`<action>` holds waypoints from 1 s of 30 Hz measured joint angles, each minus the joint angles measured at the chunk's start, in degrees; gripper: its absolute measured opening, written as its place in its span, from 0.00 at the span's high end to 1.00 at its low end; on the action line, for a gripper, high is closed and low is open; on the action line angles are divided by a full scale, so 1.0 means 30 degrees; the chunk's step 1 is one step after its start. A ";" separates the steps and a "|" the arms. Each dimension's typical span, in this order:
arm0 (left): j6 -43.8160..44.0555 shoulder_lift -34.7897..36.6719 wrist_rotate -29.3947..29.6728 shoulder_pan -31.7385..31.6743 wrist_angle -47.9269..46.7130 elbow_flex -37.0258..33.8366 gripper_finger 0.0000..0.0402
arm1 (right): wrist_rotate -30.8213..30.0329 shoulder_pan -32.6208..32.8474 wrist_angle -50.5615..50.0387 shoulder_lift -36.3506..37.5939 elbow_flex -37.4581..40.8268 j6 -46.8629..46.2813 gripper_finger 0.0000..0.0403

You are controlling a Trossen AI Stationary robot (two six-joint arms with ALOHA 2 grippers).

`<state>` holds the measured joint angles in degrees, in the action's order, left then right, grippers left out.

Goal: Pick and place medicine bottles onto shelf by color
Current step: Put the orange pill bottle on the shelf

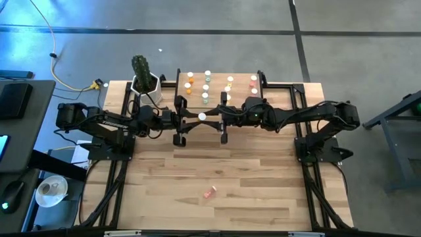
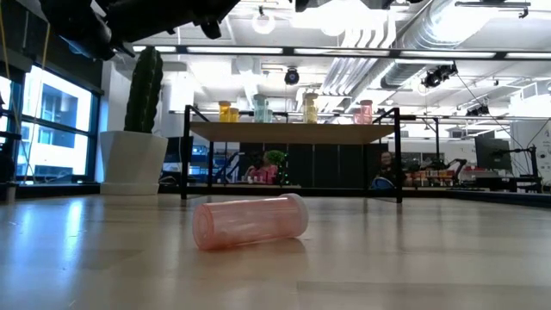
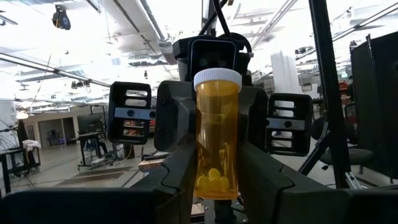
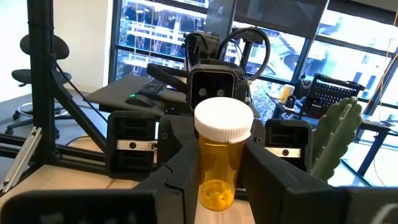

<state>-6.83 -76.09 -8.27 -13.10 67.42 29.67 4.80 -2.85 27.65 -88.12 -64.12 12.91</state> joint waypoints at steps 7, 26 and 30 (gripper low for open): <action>0.0021 0.0005 0.0000 0.0000 -0.0078 0.0000 0.77 | -0.0003 0.0000 0.0018 -0.0016 0.0000 0.0002 0.77; 0.0205 0.0009 0.0436 0.0000 -0.1656 0.0025 0.72 | -0.0343 -0.0007 -0.0831 -0.0062 0.0000 -0.0364 0.77; 0.0205 -0.0048 0.0756 0.0007 -0.3139 0.0029 0.65 | -0.0606 -0.0007 -0.1376 -0.0078 0.0000 -0.0866 0.77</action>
<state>-6.22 -76.23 -6.00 -13.08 58.00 29.76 2.98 -2.87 23.52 -88.36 -64.12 10.31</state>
